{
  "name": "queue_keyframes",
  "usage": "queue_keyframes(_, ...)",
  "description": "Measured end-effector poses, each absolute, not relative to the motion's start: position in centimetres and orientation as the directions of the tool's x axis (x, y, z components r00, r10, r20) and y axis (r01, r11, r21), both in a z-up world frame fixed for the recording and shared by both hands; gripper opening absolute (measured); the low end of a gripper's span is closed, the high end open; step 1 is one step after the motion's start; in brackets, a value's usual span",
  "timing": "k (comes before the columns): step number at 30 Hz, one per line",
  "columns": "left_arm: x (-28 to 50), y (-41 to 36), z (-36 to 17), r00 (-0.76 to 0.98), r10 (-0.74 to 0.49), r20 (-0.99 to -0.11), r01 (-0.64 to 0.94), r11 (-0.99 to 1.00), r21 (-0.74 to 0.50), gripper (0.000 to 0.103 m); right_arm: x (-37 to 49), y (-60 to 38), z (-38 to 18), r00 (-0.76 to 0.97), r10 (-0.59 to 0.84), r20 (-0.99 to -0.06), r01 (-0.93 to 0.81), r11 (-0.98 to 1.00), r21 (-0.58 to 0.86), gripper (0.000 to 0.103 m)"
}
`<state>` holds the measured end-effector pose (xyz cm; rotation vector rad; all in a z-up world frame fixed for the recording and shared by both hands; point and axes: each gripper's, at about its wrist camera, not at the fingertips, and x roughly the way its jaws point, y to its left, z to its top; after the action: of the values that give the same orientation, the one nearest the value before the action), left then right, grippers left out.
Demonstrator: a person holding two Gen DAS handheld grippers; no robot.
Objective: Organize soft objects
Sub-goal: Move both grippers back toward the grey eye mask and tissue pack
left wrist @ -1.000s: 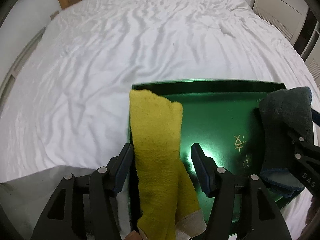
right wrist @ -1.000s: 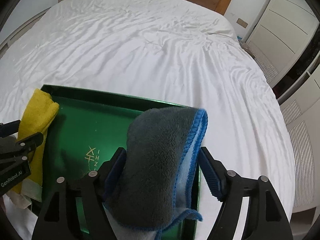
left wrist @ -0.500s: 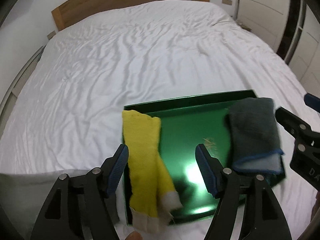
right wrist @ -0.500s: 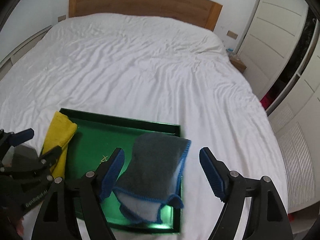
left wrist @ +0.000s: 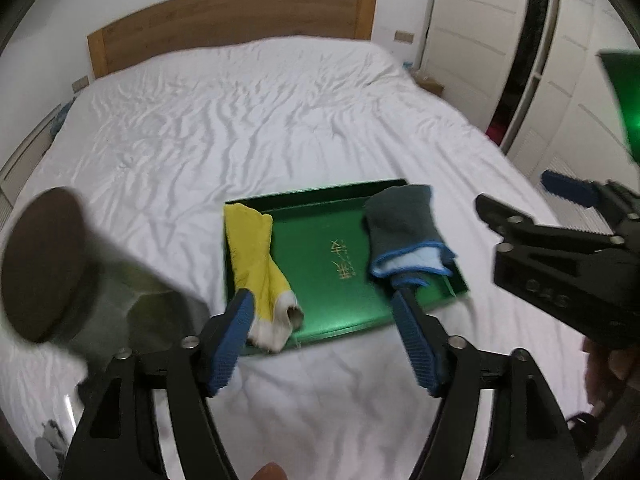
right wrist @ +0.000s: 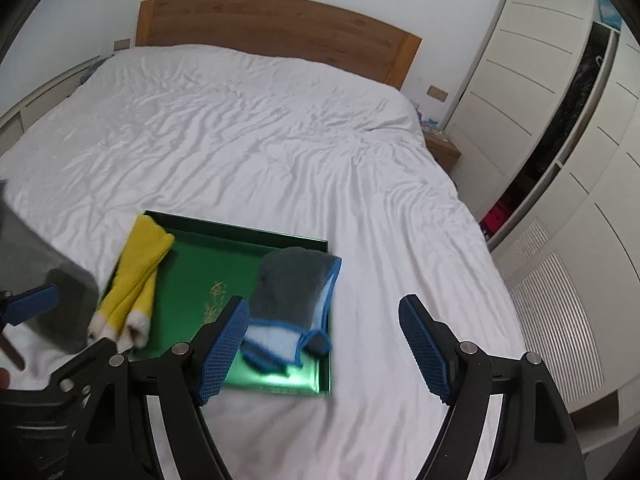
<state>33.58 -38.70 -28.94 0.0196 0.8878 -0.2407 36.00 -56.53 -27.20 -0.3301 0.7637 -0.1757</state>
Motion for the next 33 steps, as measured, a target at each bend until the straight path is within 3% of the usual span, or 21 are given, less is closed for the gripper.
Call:
queue_keyframes(9, 25.6, -31.6, -24.2, 0.641, -0.267, -0.719, 0.254, 0.959, -0.13, 0.088, 25.4, -51.8, -23.8, 0.742, -0.26, -0.617, 0.068, 0.946, -0.317, 0.078)
queue_keyframes(14, 21.9, -26.0, -23.7, 0.628, -0.253, -0.736, 0.269, 0.958, -0.1, 0.088, 19.6, -47.4, -22.7, 0.74, -0.229, -0.633, 0.036, 0.953, -0.302, 0.078)
queue_keyframes(25, 15.6, -9.0, -25.8, 0.586, -0.033, -0.81, 0.126, 0.991, 0.051, 0.088, 11.7, -35.9, -20.9, 0.732, -0.093, -0.675, -0.083, 0.971, -0.224, 0.078)
queue_keyframes(33, 13.2, 2.3, -28.5, 0.515, 0.12, -0.849, 0.013, 0.989, 0.147, 0.088, 10.3, -28.2, -23.8, 0.674, 0.017, -0.738, -0.173, 0.975, -0.136, 0.078)
